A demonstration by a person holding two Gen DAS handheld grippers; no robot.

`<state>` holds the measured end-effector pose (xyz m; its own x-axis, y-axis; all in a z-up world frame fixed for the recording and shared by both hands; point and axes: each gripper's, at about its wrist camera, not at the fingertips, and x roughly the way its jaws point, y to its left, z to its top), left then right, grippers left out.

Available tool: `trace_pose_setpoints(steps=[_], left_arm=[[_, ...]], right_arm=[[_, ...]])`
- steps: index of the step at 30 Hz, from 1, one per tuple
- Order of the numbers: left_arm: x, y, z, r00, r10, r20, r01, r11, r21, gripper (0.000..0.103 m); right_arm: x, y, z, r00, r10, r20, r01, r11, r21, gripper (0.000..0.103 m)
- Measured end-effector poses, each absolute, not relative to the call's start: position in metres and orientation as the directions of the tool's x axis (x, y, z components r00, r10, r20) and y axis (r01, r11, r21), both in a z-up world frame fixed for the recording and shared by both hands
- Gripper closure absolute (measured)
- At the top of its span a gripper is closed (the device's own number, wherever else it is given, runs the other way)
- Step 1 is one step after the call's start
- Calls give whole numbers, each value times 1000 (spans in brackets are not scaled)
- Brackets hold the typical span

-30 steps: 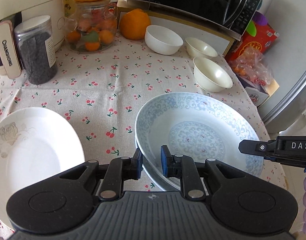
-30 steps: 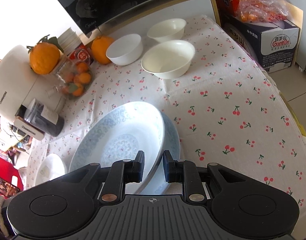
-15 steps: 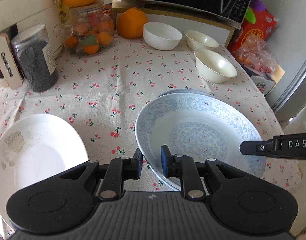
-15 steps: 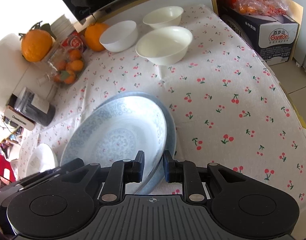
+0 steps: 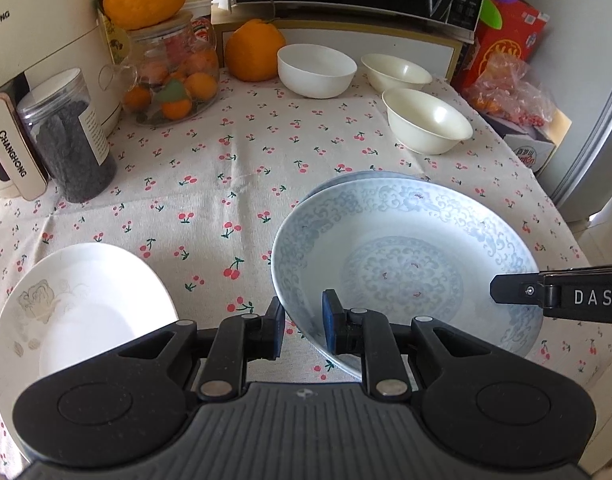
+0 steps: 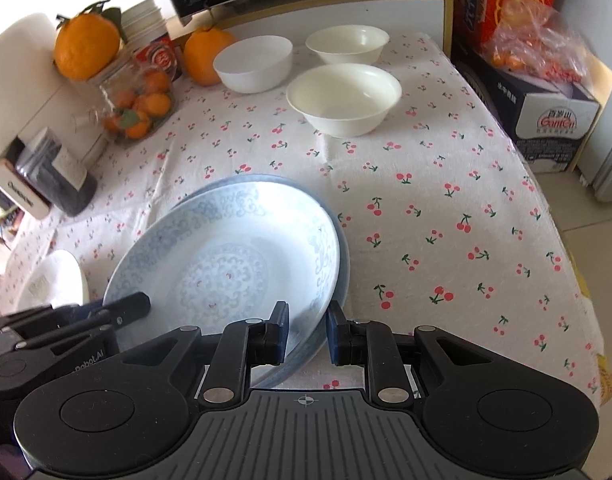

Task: Organize plates and bowls
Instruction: 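Open both grippers to release the stacked blue plates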

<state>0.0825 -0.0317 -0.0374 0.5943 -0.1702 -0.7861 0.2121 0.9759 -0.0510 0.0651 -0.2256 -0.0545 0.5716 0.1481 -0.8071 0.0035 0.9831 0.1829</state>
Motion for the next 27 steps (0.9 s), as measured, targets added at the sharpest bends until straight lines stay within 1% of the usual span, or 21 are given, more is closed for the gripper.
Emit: trace_pose_setpoints(steps=[7,11,24,25,26,27], left_arm=[[79,-38,-41,609,-143,-780,243,970,11,85],[76,-42,-42,626,-123,-770,260,964,57,84],[76,-42,-42,626,-122,-770,268,961,65,84],[76,-43,-42,625,-123,-771,268,961,64,84],[76,-42,-42,624,-126,-771,268,962,59,81],[77,-42,-42,620,-130,-774,267,962,53,79]], right_arm=[[63,-214,-56,575,89,-813,-41,996,80,83],[62,-212,-58,580,75,-811,-56,997,53,82],[66,-206,-61,572,54,-818,-93,996,0,77],[67,-206,-62,566,55,-822,-94,996,2,75],[67,-206,-63,565,59,-823,-95,995,6,75],[68,-206,-63,565,65,-823,-100,995,10,72]])
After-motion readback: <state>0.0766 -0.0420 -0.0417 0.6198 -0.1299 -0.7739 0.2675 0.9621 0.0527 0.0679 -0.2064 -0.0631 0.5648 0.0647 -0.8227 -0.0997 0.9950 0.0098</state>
